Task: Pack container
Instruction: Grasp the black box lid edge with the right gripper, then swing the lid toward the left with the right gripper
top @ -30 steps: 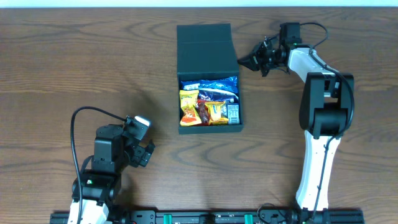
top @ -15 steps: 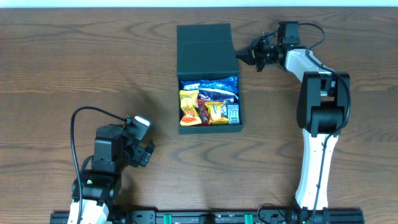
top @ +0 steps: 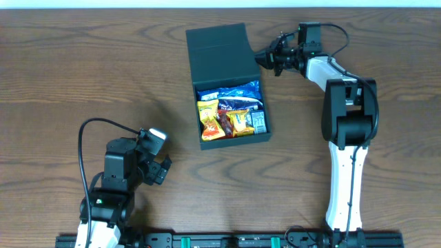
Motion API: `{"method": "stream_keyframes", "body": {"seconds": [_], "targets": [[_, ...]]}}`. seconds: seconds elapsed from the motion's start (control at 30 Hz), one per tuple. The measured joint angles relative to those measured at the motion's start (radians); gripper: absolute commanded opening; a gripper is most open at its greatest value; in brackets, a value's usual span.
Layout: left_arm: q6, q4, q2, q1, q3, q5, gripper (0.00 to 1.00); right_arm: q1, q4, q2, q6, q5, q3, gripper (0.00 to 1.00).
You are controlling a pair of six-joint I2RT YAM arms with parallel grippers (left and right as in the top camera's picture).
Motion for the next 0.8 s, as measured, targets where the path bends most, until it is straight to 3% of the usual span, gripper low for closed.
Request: {"method": "stream_keyframes", "body": {"seconds": [0.33,0.8], "targets": [[0.0,0.0,0.0,0.0,0.0,0.0,0.95,0.003,0.209,0.031,0.156,-0.094,-0.008,0.01],[0.0,0.0,0.0,0.0,0.0,0.0,0.95,0.044,0.307,0.032,0.256,-0.183,-0.011,0.01]]}}
